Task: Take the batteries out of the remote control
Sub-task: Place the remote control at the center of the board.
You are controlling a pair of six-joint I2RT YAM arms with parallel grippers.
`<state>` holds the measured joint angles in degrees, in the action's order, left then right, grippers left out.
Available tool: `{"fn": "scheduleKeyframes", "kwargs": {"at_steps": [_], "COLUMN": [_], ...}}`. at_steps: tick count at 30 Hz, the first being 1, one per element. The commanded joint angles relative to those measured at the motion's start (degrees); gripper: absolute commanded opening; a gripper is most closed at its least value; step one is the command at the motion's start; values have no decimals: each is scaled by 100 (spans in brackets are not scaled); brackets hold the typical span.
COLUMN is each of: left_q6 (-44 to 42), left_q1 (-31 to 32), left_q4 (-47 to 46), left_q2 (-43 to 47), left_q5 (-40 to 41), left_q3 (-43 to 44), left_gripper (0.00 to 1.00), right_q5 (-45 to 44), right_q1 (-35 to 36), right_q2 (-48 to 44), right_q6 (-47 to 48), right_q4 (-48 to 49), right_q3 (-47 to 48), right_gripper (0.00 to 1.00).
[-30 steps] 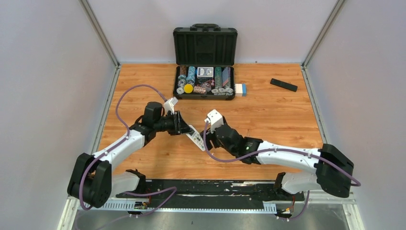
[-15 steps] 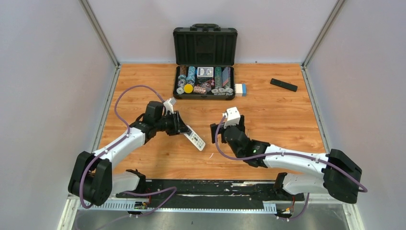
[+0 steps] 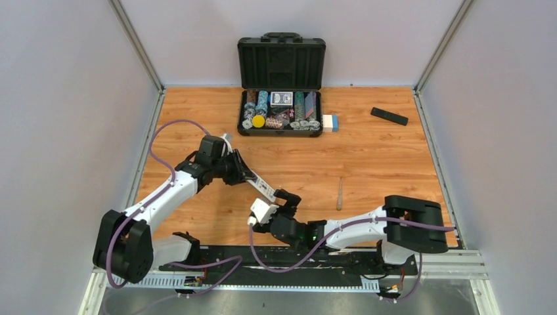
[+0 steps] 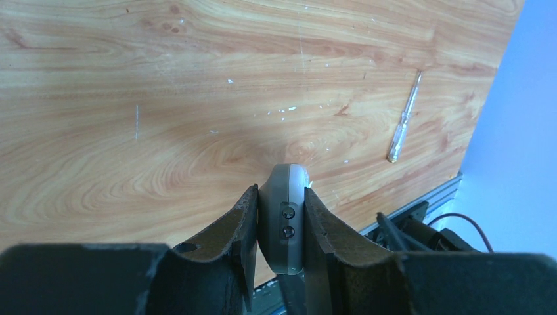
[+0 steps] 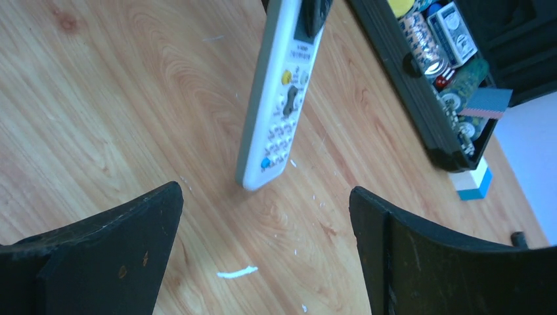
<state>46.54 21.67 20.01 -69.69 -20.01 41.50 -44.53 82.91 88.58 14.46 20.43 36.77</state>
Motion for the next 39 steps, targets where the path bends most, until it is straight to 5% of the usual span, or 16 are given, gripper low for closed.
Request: {"fn": "scheduleKeyframes", "kwargs": {"at_steps": [1,11,21,29,34,39], "left_q6": [503,774,932,921,862,861], "left_q1": [4,4,4,4,4,4], "left_q4": [-65,-304,-286,-162,-149,-191], "left_q2": [309,419,828,1015,1028,1049], "left_q5": [34,-400,-788,-810,-891,-866], "left_q3": [-67,-196,-100,-72,-66,-153], "left_gripper": [0,0,0,0,0,0], "right_q5": [-555,-805,-93,-7,-147,-153], "right_q1": [117,90,-394,-591,-614,-626], "right_q2": [422,982,711,646,623,532], "right_q6": [795,896,43,236,172,-90], "right_q4": [1024,2204,2151,2574,2440,2202], "right_q3": [492,429,131,-65,56,195], "right_gripper": [100,86,76,66,49,43]}}
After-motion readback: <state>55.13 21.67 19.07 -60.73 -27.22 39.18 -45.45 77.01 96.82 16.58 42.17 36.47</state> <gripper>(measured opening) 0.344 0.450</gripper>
